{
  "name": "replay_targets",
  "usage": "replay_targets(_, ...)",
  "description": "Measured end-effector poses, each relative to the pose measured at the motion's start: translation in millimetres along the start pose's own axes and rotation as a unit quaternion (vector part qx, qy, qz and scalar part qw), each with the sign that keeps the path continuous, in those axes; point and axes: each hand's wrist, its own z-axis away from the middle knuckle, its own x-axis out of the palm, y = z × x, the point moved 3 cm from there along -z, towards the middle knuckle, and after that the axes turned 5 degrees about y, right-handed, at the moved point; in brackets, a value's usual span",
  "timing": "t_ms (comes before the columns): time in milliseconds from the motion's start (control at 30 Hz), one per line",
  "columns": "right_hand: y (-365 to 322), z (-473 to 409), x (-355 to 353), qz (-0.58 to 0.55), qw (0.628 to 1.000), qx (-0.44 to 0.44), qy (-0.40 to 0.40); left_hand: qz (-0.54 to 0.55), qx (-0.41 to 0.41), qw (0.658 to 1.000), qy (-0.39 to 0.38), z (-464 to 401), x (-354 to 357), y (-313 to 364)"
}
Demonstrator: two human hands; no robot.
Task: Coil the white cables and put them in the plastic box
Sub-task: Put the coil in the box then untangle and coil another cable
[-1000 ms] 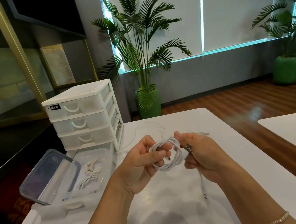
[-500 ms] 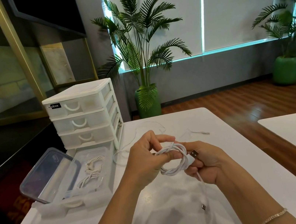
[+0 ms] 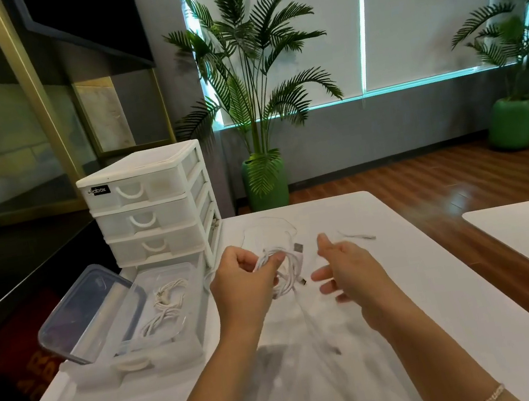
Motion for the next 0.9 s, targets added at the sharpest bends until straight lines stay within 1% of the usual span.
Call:
replay_targets(33, -1.3, 0.3, -0.8, 0.014, 0.998, -0.06, 0.026, 0.0, -0.006, 1.0, 0.007, 0.3, -0.2, -1.0)
replay_targets(100, -5.3, 4.8, 0.4, 0.067, 0.982, -0.174, 0.038, -0.001, -0.01, 1.0, 0.013, 3.1, -0.2, -0.1)
replay_targets(133, -6.6, 6.8, 3.0, 0.105, 0.97, -0.216, 0.033, -0.008, -0.004, 1.0, 0.013, 4.8, -0.2, 1.6)
replay_targets(200, -5.8, 9.4, 10.1, 0.167, 0.953, -0.253, 0.018, -0.026, 0.014, 0.999, 0.013, 7.6, 0.0, 5.3)
replay_targets(267, -3.8, 10.6, 14.7, 0.2, 0.947, -0.251, 0.017, -0.032, 0.019, 0.999, 0.009, 10.2, 1.1, 7.0)
replay_targets(333, -3.1, 10.7, 14.1, 0.208, 0.947, -0.244, 0.037, -0.017, -0.002, 1.0, 0.002, 12.3, 4.8, 5.1)
replay_targets(433, -3.1, 10.4, 11.5, 0.223, 0.945, -0.232, 0.061, 0.047, -0.082, 0.995, -0.019, 12.3, 12.0, -1.4)
replay_targets(533, -2.9, 10.1, 11.5, 0.243, 0.94, -0.23, 0.07, 0.147, -0.187, 0.97, -0.051, 12.2, 16.2, -5.0)
replay_targets(633, -2.7, 9.2, 9.3, 0.257, 0.933, -0.233, 0.092, 0.218, -0.243, 0.941, -0.09, 16.0, 17.7, -2.1)
replay_targets(733, -2.2, 7.6, 6.6, 0.269, 0.929, -0.235, 0.095, 0.239, -0.255, 0.929, -0.123, 18.5, 17.9, 3.1)
replay_targets(800, -3.0, 6.8, 4.2, 0.248, 0.935, -0.239, 0.088, 0.242, -0.251, 0.926, -0.148, 17.2, 17.0, 5.8)
replay_targets(900, -6.7, 6.1, 0.5, 0.198, 0.95, -0.231, 0.072, 0.226, -0.213, 0.932, -0.184, 11.9, 13.9, 9.1)
